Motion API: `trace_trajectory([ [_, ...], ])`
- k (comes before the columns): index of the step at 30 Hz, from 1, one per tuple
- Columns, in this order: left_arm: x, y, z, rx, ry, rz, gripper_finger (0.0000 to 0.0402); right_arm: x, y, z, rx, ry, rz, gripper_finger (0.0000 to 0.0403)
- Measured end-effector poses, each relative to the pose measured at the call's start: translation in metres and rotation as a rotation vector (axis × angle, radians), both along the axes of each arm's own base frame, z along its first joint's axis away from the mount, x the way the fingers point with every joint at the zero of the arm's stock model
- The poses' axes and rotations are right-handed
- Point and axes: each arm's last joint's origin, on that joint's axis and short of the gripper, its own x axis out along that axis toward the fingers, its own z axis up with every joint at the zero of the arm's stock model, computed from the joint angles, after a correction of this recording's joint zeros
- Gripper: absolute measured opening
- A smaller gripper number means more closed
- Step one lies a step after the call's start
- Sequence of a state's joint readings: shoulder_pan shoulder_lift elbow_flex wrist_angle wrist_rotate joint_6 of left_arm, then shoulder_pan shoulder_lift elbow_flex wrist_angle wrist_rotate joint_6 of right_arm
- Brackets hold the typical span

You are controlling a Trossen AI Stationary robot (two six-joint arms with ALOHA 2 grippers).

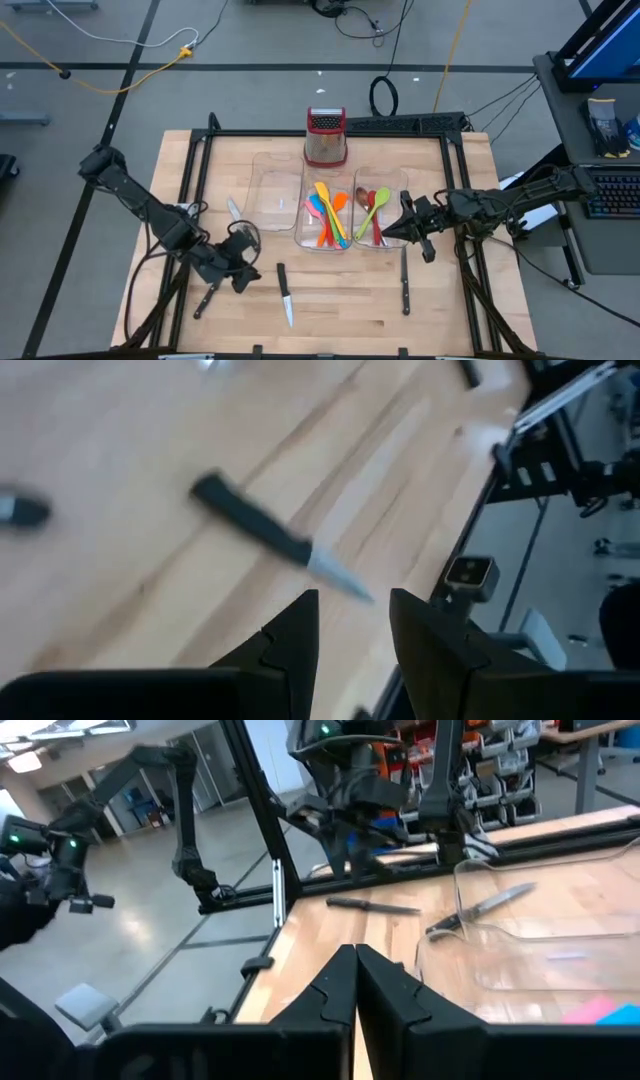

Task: Pick & Place Kitchen Items
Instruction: Put the black knife into the left transparent bin

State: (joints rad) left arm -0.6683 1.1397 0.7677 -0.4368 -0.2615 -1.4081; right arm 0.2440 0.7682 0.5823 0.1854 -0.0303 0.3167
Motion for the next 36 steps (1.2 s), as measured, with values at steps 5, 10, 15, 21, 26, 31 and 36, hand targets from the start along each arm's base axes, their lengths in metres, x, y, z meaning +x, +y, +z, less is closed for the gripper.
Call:
trace_trajectory([
  [5,-0.016,-0.013,-0.007,-0.092,0.118,0.068,0.0127,0.000,0.000,-0.001,-0.002,0.008,0.000,0.0001],
  [10,-0.033,-0.027,-0.018,-0.140,0.265,0.133,0.0127,0.000,0.000,0.000,-0.001,0.003,0.000,0.0001],
  [15,-0.047,-0.036,-0.037,-0.115,0.487,0.180,0.0127,0.000,0.000,0.000,-0.024,-0.003,0.000,0.0000],
  [21,-0.056,-0.048,-0.055,-0.101,0.690,0.194,0.0126,0.000,0.000,0.000,-0.041,-0.008,0.001,0.0000],
  [26,-0.062,-0.058,-0.070,-0.039,0.743,0.197,0.0127,0.000,0.000,0.000,-0.041,-0.008,0.000,0.0000],
  [31,-0.066,-0.064,-0.081,0.004,0.774,0.215,0.0127,0.000,0.000,0.000,-0.041,-0.008,0.000,0.0000],
  [36,-0.071,-0.064,-0.082,0.022,0.811,0.240,0.0127,0.000,0.000,0.000,-0.041,-0.006,0.000,0.0000],
])
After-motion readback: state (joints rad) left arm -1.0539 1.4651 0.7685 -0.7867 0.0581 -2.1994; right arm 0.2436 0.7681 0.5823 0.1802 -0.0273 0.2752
